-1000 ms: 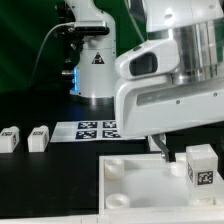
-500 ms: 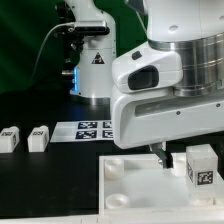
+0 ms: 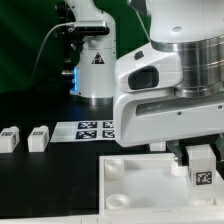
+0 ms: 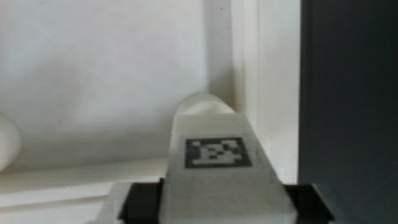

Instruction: Assemble one leg

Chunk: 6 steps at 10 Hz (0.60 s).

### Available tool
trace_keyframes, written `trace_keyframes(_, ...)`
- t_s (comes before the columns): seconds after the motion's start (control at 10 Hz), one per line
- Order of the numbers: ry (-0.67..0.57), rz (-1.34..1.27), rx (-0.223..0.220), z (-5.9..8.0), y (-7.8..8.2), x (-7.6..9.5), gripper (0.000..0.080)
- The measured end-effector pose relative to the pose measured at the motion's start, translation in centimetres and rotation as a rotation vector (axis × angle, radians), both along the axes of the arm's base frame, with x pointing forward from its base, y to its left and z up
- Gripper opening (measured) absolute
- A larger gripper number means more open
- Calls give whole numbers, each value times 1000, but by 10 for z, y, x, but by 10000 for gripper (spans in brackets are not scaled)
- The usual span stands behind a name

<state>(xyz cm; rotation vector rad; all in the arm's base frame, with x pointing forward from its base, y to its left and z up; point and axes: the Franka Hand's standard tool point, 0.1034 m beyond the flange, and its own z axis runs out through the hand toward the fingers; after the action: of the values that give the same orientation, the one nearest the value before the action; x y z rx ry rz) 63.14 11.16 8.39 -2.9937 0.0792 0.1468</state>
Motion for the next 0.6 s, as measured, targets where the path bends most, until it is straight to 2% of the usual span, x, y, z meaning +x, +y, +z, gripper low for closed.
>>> trace_keyframes(0.1,4,-29,-1,0,0,0,291)
trace_keyframes(0.3,35,-281,-22,-1,1,0,291)
trace_keyframes(0.5,32,-620,-38,-1,2,1,291)
trace_keyframes(0.6,28,-821,-19,-1,1,-1,291)
